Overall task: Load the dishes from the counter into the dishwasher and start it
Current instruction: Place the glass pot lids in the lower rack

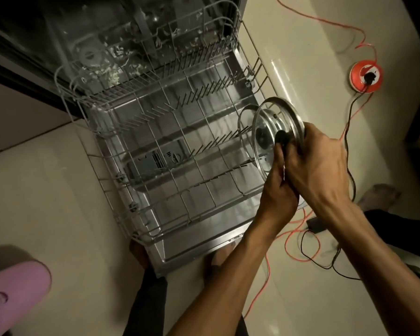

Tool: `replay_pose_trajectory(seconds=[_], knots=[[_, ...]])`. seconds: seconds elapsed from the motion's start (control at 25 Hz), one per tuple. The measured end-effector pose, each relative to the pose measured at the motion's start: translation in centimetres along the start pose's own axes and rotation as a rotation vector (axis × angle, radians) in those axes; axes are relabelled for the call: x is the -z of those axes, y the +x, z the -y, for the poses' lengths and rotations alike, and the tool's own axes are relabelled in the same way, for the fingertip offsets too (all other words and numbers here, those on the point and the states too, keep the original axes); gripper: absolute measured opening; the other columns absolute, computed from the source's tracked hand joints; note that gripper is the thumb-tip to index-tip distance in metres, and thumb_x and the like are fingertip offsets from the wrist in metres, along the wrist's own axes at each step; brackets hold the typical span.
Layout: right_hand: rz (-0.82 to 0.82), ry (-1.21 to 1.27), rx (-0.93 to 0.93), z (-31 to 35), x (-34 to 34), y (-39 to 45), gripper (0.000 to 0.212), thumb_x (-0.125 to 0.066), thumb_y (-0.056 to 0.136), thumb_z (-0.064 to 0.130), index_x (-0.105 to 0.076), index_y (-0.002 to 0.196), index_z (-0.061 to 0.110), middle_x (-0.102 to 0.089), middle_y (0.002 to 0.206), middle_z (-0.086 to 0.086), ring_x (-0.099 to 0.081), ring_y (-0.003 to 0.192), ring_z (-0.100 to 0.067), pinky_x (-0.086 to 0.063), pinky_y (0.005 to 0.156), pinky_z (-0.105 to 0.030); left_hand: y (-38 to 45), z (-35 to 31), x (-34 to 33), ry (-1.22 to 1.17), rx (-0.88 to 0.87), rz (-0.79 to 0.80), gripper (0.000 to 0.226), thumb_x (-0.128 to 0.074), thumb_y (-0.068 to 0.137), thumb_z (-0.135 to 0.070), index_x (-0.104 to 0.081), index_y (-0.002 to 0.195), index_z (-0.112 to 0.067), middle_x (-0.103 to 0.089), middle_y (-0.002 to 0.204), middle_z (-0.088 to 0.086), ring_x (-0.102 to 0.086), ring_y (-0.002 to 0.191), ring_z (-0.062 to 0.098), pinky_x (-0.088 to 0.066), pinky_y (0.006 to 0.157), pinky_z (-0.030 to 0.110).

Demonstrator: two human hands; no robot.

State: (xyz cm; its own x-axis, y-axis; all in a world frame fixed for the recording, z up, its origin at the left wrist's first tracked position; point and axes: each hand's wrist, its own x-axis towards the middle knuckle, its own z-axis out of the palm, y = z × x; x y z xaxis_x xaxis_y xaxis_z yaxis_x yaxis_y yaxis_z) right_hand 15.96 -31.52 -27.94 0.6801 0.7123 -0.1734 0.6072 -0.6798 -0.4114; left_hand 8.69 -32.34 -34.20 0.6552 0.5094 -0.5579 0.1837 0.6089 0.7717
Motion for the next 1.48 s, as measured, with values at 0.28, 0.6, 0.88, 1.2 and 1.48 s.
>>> replay_pose_trajectory(seconds=[0.28, 0.6, 0.88, 1.2, 1.48], knots=[[0.067, 0.003, 0.032, -0.6, -2.0, 1.2, 0.018, -0.054, 0.093, 0.013, -0.059, 0.109, 0.007, -0.062, 0.078, -0.008, -0.059, 0.065, -0.026, -0.054, 0.065, -0.039, 1.6, 1.0, 0.5, -0.245, 0.066, -0.035, 0.074, -0.047, 0.087, -0.040, -0.025, 0.153, -0.016, -0.049, 0.144, 0.004, -0.055, 0.119, 0.008, -0.047, 0.096, 0.022], [0.041, 0.057, 0.087, -0.1, -2.2, 1.5, 0.024, -0.054, 0.095, 0.015, -0.060, 0.117, 0.006, -0.066, 0.081, -0.009, -0.062, 0.067, -0.025, -0.057, 0.070, -0.041, 2.1, 0.7, 1.3, -0.414, 0.091, -0.049, 0.041, -0.020, 0.109, -0.020, -0.035, 0.146, -0.019, -0.065, 0.109, -0.019, -0.063, 0.100, -0.007, -0.051, 0.083, 0.015], [0.181, -0.088, 0.107, 0.0, -3.8, 1.1, 0.026, -0.052, 0.098, 0.013, -0.054, 0.122, 0.005, -0.058, 0.075, -0.009, -0.055, 0.062, -0.023, -0.055, 0.069, -0.039, 1.8, 0.9, 2.0, -0.486, 0.165, -0.077, 0.034, -0.016, 0.107, -0.014, -0.048, 0.120, -0.019, -0.073, 0.079, -0.018, -0.068, 0.078, -0.006, -0.053, 0.070, 0.012], [0.262, -0.160, 0.100, -0.2, -5.2, 1.4, 0.023, -0.053, 0.097, 0.011, -0.051, 0.119, 0.002, -0.055, 0.078, -0.008, -0.055, 0.066, -0.022, -0.051, 0.069, -0.034, 2.2, 1.1, 2.6, -0.492, 0.244, -0.125, 0.043, -0.017, 0.107, -0.017, -0.035, 0.143, -0.001, -0.072, 0.071, -0.012, -0.069, 0.067, -0.001, -0.053, 0.062, 0.013], [0.249, -0.167, 0.065, -0.4, -6.3, 2.4, 0.023, -0.053, 0.097, 0.012, -0.053, 0.116, 0.000, -0.059, 0.083, -0.012, -0.060, 0.074, -0.028, -0.055, 0.077, -0.042, 2.7, 0.5, 2.9, -0.415, 0.320, -0.167, 0.046, -0.018, 0.107, -0.019, -0.032, 0.146, 0.001, -0.073, 0.074, -0.007, -0.068, 0.061, -0.001, -0.052, 0.056, 0.013]])
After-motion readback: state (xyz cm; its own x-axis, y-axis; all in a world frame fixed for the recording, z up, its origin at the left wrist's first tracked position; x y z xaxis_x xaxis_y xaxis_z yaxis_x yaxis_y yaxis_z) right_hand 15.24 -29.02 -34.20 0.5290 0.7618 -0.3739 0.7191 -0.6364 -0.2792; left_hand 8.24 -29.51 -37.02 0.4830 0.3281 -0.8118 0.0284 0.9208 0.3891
